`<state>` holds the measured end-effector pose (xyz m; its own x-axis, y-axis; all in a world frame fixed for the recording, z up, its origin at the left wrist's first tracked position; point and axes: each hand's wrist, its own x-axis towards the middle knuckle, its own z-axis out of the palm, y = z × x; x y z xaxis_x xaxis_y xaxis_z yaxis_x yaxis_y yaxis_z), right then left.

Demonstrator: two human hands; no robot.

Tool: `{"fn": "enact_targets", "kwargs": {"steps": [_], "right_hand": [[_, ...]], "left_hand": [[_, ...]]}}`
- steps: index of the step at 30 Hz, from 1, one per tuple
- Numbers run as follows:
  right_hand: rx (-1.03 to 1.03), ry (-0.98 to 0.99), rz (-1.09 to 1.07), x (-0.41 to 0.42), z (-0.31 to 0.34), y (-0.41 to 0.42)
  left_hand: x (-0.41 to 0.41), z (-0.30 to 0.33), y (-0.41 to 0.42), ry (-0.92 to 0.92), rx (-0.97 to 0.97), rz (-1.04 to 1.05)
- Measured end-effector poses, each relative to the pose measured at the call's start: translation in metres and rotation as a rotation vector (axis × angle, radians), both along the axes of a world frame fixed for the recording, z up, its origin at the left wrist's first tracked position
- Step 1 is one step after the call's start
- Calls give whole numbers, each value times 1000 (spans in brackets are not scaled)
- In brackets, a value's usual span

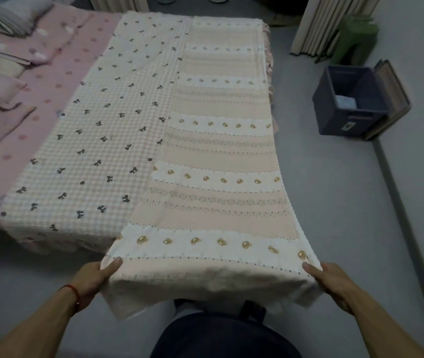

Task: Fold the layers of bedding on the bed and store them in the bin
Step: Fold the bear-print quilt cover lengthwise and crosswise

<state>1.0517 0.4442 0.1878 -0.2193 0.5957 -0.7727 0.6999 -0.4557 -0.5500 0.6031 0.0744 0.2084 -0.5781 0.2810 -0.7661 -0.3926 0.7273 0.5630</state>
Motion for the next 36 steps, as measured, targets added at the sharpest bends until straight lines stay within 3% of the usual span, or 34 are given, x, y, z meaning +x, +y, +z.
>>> {"fn": "enact_targets", "kwargs": {"steps": [7,14,22,29,36], "right_hand": [[-22,-6,-86,3,-4,-30],[34,-40,-190,5,-11,-29],[137,-44,-372,-21,-4,-36],[310,35,-363,-79,28,23],[268,106,-332,-147,-6,150]], "left_hand": [[13,-26,-27,106,-87,64],[7,-41,-44,16,0,180],[-31,-42,-37,-15,134,153],[-90,-11,33,68,236,110],[-164,-20,156,175,228,177]]}}
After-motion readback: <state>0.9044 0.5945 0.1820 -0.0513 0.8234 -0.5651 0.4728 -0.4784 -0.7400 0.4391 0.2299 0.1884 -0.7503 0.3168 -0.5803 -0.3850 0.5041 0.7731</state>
